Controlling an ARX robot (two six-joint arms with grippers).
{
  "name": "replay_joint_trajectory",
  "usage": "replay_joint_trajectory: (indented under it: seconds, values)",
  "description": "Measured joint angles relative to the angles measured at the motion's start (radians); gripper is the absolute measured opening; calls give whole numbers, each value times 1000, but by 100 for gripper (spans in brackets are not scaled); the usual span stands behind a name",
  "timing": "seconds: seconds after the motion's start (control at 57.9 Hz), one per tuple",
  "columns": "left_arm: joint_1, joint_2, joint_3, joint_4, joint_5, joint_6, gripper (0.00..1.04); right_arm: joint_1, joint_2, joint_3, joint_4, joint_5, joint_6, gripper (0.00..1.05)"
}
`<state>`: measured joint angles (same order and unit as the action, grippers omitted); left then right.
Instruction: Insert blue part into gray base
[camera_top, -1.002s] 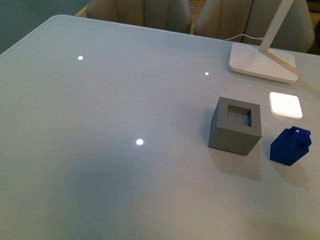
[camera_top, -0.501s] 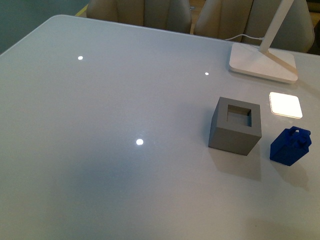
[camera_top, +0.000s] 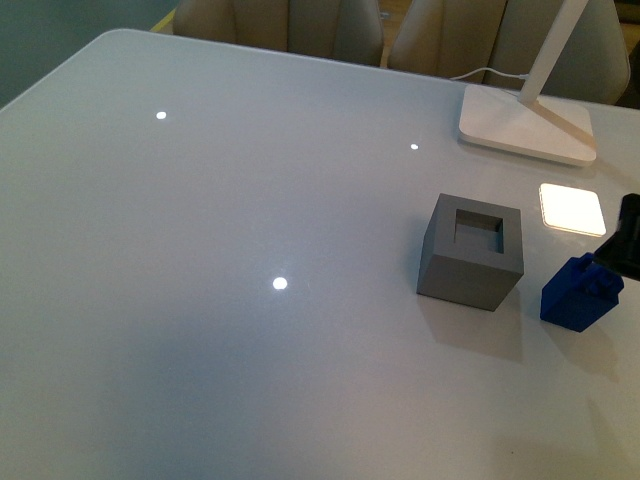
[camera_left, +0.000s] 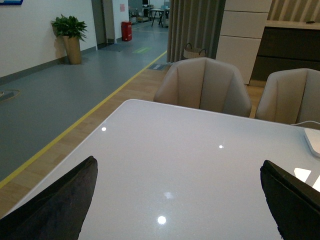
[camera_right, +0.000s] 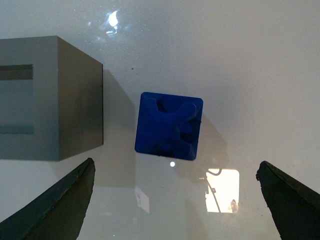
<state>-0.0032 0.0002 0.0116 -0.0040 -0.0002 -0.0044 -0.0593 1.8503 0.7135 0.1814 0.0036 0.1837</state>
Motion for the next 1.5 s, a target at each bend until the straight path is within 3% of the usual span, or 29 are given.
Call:
replay_joint_trajectory:
  seconds: [0.674,1.019,1.348,1.503]
  values:
    - [0,0,0,0,0,0,97,45,262,217,-68,39,87,95]
    - [0,0,0,0,0,0,97,48,267,220,-79,49,113,47]
    - [0,0,0,0,0,0,97,66,31,168,-164,34,116,45]
    - [0,0,0,0,0,0,97,144,-77,202,-252,42,161,45]
